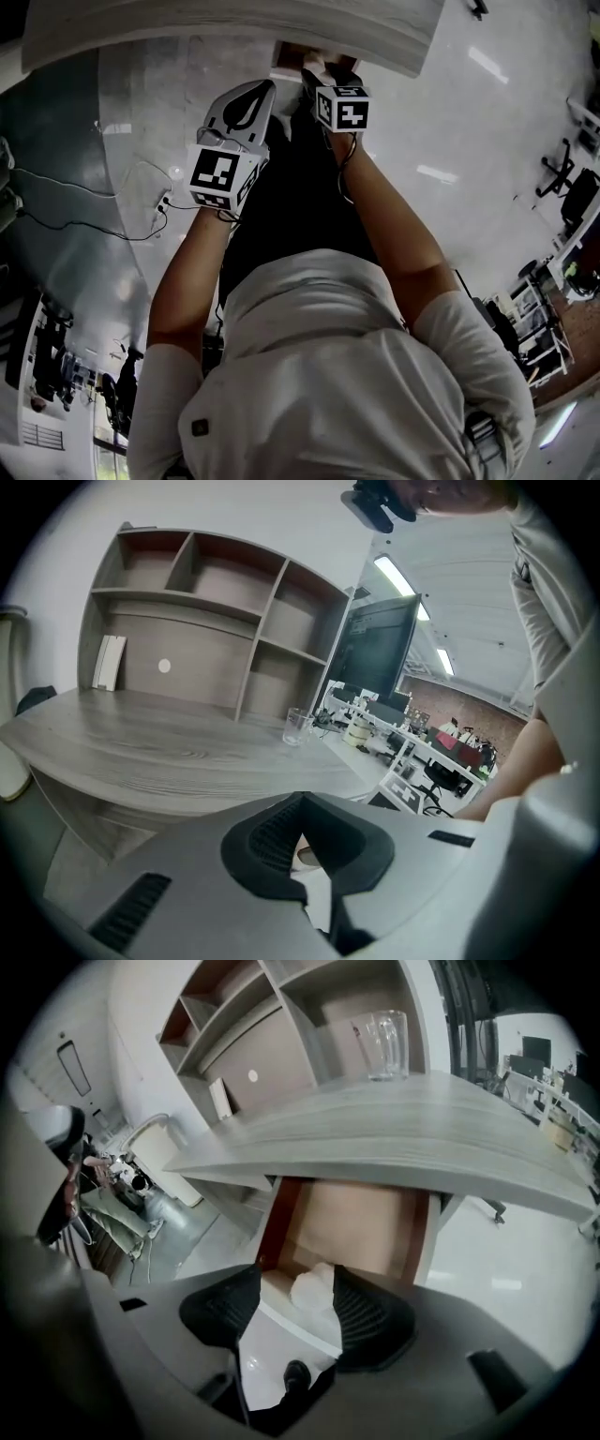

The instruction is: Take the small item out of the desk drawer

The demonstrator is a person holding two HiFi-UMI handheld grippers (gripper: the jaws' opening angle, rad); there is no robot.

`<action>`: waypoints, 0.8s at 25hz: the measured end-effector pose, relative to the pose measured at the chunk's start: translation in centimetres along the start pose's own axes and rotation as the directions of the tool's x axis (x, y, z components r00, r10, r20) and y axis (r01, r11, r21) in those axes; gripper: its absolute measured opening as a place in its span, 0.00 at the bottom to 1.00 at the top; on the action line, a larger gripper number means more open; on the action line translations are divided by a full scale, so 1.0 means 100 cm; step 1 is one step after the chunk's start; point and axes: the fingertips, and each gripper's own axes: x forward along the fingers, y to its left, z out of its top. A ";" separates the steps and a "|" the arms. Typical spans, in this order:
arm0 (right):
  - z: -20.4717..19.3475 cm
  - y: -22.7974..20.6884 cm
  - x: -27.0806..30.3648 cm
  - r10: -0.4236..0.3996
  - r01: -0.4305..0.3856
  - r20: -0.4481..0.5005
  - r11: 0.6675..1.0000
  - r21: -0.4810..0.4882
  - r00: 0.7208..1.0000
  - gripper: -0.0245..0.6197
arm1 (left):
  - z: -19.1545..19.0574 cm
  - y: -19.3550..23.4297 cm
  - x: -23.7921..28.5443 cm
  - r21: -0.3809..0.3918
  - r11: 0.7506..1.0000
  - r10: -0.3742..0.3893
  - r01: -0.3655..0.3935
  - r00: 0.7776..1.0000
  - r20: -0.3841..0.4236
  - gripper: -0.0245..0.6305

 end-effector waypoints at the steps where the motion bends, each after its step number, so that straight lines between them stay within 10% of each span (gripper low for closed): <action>1: -0.003 -0.002 0.006 -0.009 0.009 -0.015 1.000 0.002 1.000 0.42 | -0.003 0.001 0.002 -0.006 1.000 -0.001 0.001 1.000 -0.002 0.06; 20: -0.020 -0.014 0.051 -0.058 0.055 -0.186 0.998 -0.024 0.981 0.42 | -0.022 0.003 0.017 -0.052 0.999 -0.008 0.007 1.000 -0.030 0.06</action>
